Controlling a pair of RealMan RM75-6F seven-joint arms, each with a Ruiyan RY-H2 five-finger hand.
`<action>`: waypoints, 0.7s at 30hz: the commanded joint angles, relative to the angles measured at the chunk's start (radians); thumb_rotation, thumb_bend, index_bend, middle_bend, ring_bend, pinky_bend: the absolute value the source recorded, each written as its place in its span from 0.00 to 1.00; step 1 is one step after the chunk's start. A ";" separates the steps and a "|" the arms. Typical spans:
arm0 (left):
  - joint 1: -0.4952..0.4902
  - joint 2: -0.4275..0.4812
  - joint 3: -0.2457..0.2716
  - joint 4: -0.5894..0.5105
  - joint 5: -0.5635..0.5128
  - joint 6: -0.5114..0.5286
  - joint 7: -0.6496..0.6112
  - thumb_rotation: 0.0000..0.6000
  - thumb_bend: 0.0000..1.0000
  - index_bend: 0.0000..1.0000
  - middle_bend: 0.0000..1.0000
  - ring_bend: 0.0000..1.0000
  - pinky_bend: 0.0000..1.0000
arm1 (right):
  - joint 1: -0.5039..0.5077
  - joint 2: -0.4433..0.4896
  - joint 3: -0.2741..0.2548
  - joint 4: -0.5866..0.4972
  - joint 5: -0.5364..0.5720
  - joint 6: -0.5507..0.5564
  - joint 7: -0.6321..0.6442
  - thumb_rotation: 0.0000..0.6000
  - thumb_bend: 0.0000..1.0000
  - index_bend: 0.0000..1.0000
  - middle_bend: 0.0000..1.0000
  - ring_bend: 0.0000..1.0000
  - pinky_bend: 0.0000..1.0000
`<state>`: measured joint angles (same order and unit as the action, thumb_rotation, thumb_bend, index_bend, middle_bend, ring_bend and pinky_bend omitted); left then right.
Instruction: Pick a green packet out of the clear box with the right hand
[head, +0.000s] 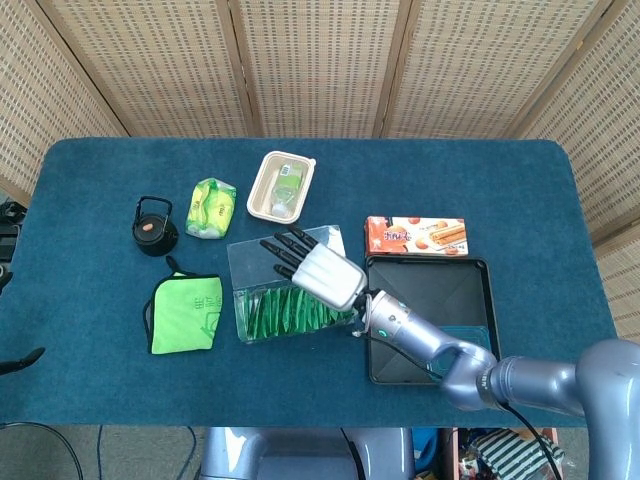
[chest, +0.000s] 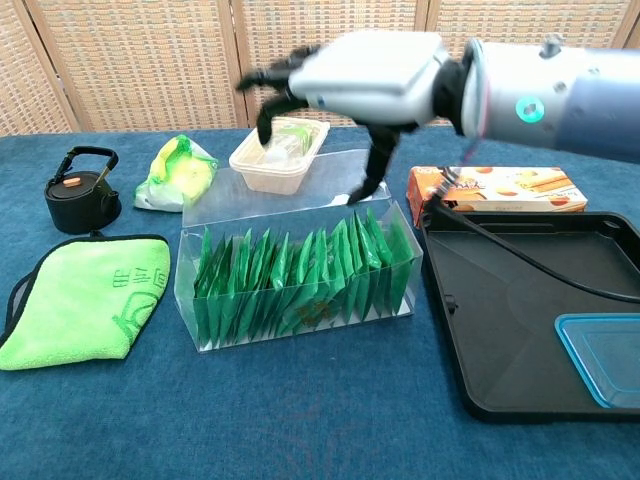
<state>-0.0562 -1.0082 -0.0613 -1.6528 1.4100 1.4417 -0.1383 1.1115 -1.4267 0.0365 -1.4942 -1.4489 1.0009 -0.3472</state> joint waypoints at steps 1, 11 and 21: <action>0.000 0.000 0.000 0.001 -0.001 0.000 0.000 1.00 0.13 0.00 0.00 0.00 0.00 | -0.018 0.012 -0.042 0.030 -0.059 -0.029 0.007 1.00 0.24 0.29 0.04 0.00 0.11; -0.004 -0.002 0.000 0.003 -0.004 -0.009 0.002 1.00 0.13 0.00 0.00 0.00 0.00 | -0.033 -0.002 -0.037 0.052 -0.095 -0.057 0.009 1.00 0.24 0.32 0.06 0.00 0.11; -0.005 0.000 0.000 0.005 -0.007 -0.011 -0.003 1.00 0.13 0.00 0.00 0.00 0.00 | -0.053 -0.053 -0.015 0.075 -0.091 -0.082 0.015 1.00 0.24 0.36 0.08 0.00 0.12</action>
<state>-0.0610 -1.0086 -0.0617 -1.6483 1.4027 1.4306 -0.1410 1.0610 -1.4752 0.0185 -1.4233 -1.5410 0.9216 -0.3314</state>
